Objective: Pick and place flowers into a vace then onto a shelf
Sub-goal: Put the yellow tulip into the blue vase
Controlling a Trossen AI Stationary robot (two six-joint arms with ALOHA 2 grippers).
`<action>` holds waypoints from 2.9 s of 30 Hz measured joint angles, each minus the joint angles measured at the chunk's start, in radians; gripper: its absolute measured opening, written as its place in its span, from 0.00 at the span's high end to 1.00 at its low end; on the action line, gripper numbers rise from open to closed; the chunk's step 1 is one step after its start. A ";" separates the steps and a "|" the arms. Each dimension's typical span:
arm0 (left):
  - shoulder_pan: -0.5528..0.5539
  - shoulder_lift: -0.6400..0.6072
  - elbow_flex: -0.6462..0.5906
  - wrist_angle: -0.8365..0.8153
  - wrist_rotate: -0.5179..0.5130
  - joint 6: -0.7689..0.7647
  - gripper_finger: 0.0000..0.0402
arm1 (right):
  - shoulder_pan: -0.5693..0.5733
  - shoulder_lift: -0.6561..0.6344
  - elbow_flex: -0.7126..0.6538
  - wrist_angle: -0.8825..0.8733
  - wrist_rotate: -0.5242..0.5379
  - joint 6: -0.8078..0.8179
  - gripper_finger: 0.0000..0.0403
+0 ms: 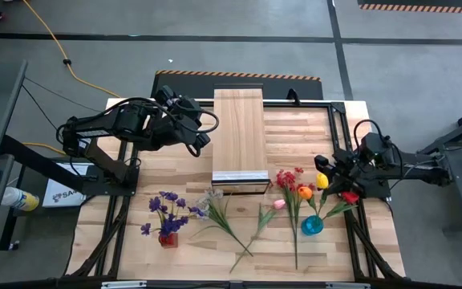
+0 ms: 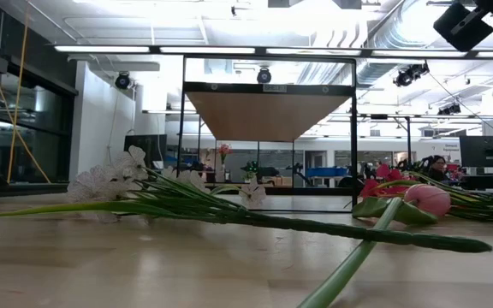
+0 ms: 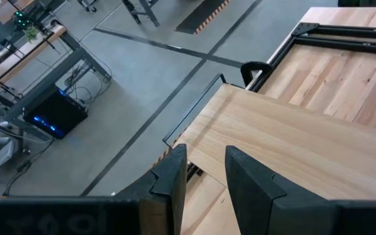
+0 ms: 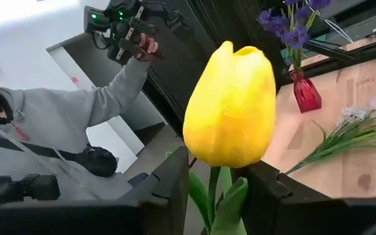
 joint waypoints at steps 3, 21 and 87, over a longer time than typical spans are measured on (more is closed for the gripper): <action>0.000 0.000 0.000 0.000 0.000 0.000 0.66 | 0.000 0.003 0.000 0.013 -0.048 0.041 0.73; 0.000 0.000 0.000 0.000 0.000 0.005 0.66 | 0.000 0.003 0.000 0.072 -0.098 0.175 0.72; 0.000 0.000 0.000 0.000 0.064 0.052 0.66 | -0.003 0.003 0.000 -0.090 -0.233 0.242 0.72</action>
